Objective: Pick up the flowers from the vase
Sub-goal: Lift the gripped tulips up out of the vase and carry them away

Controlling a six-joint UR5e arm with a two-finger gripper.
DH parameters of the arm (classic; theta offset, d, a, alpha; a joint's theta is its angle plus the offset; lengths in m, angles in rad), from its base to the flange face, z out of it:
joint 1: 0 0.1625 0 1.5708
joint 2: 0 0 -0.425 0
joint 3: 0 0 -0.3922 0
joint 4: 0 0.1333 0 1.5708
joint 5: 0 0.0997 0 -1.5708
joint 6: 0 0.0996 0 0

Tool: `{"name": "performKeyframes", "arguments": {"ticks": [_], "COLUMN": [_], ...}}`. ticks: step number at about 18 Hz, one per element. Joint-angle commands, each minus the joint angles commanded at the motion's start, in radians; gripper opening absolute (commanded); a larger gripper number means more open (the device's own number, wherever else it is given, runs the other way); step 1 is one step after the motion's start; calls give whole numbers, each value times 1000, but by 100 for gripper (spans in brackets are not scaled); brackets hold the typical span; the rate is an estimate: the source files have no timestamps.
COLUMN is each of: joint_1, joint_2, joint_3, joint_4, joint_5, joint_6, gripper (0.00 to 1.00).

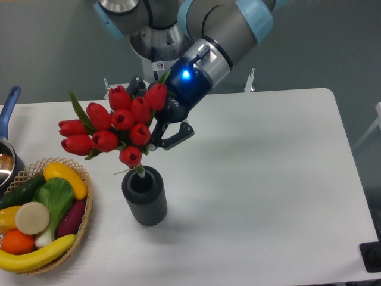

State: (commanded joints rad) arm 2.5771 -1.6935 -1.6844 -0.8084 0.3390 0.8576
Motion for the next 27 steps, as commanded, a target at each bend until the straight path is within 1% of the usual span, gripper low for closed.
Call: {"name": "performKeyframes", "arguments": {"ticks": [3,6,8,10,13,17,20,21,23,26,27], "joint_1": [2,9,29,72,175,256,294,308,340,345,350], "joint_2": [-2,-2,0,-2,-2,-15,-23,-35,-38,-38,-38], "joint_3": [31,35,37,31,26,37,28,28,11,6,-7], "joint_4": [-2,-2,-2,-3,0,0,0,0,3,3,5], "joint_5": [2,3,8,15,15,15,12,11,8,8,8], "joint_6": [-40,-43,-43,-40,-34,-8,47,60,73,75,77], "gripper": [57,56,56,56,56,56,56,56,56,56,56]}}
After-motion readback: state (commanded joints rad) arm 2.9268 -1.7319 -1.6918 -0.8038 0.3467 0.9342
